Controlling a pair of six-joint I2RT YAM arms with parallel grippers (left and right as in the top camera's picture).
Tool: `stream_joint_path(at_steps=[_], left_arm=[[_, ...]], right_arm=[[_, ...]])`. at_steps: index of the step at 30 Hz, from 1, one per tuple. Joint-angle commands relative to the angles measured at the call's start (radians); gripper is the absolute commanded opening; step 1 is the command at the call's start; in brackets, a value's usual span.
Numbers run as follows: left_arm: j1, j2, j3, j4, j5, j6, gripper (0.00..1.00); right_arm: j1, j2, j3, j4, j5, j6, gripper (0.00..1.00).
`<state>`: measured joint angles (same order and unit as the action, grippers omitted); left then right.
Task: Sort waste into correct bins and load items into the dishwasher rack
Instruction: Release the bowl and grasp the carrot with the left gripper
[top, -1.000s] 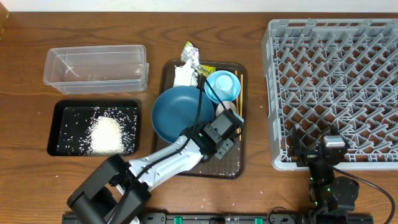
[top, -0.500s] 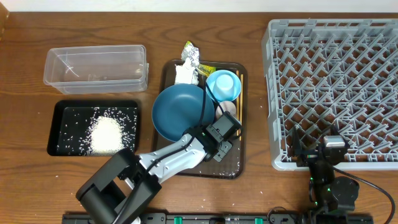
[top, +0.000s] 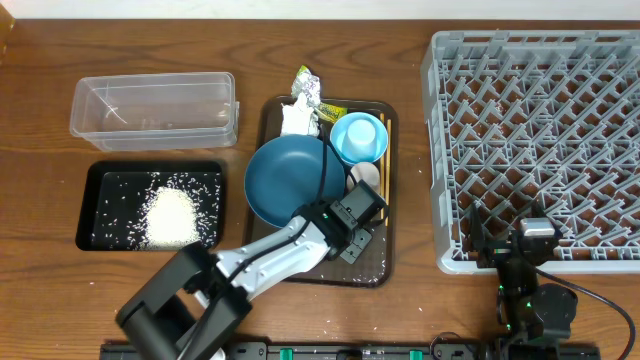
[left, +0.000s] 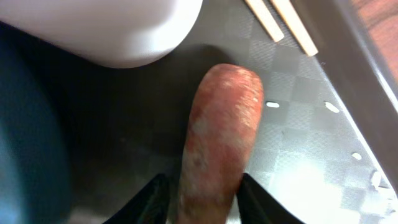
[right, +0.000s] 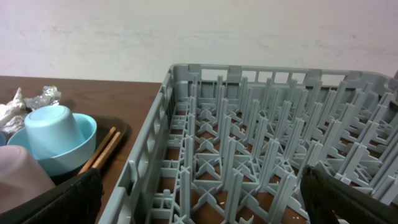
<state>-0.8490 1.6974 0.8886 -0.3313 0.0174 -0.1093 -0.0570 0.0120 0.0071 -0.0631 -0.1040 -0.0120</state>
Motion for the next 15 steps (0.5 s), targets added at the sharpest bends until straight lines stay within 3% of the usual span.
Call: stream_joint_path(at_steps=[1, 5, 8, 11, 15], left_arm=[[-0.002, -0.075, 0.000, -0.024, -0.003, -0.008, 0.33], [-0.002, -0.121, 0.000, -0.054, -0.002, -0.009, 0.25], [-0.002, -0.134, 0.000, -0.066, -0.002, -0.021, 0.24], [-0.002, -0.128, -0.001, -0.073, -0.003, -0.019, 0.32], [0.000, -0.103, -0.002, -0.072, -0.003, -0.019, 0.34]], right_arm=[[-0.002, -0.004, -0.002, -0.004, 0.002, -0.008, 0.99], [-0.002, -0.004, -0.002, -0.004, 0.002, -0.008, 0.99], [-0.002, -0.004, -0.002, -0.004, 0.002, -0.008, 0.99], [-0.002, -0.004, -0.002, -0.004, 0.002, -0.008, 0.99], [-0.002, -0.004, -0.002, -0.004, 0.002, -0.008, 0.99]])
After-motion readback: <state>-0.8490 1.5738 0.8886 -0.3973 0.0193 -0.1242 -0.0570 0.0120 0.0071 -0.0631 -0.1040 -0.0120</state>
